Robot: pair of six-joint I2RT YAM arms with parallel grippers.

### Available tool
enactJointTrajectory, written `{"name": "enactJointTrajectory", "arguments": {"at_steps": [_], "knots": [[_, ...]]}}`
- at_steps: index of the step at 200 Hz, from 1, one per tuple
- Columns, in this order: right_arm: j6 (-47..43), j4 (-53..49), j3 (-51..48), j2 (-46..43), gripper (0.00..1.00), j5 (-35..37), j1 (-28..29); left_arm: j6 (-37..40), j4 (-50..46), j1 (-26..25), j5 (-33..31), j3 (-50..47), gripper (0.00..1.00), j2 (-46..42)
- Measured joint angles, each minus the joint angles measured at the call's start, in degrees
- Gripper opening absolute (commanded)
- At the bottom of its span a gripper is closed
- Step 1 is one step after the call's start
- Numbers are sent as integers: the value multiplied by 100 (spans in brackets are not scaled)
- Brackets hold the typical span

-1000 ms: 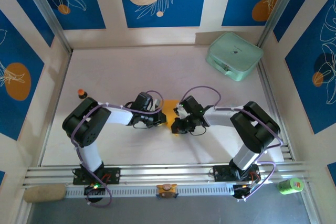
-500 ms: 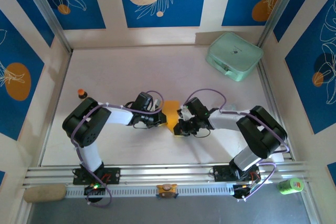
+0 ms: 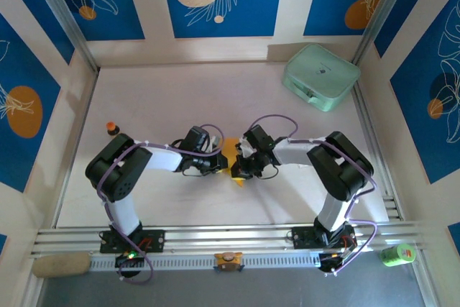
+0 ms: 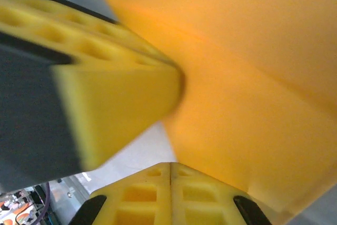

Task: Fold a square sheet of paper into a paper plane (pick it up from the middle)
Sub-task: Third fold the triangle at the center of the table.

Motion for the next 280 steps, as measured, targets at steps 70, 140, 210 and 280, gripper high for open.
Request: {"name": "enactJointTrajectory", "arguments": {"at_steps": [70,140,210,280], "knots": [[37,-63,-328,-396,7,66,-26,0,-2,0,0,0,0,2],[-28,-197,-46,-264,7,92,133,24,-9,2,-2,9,0,0],[28,313,-697,-490,6,-26,-39,39,-26,2,-2,11,0,2],[251,540,-1182,-863,6,-275,-203,37,-26,0,-2,11,0,0]]}}
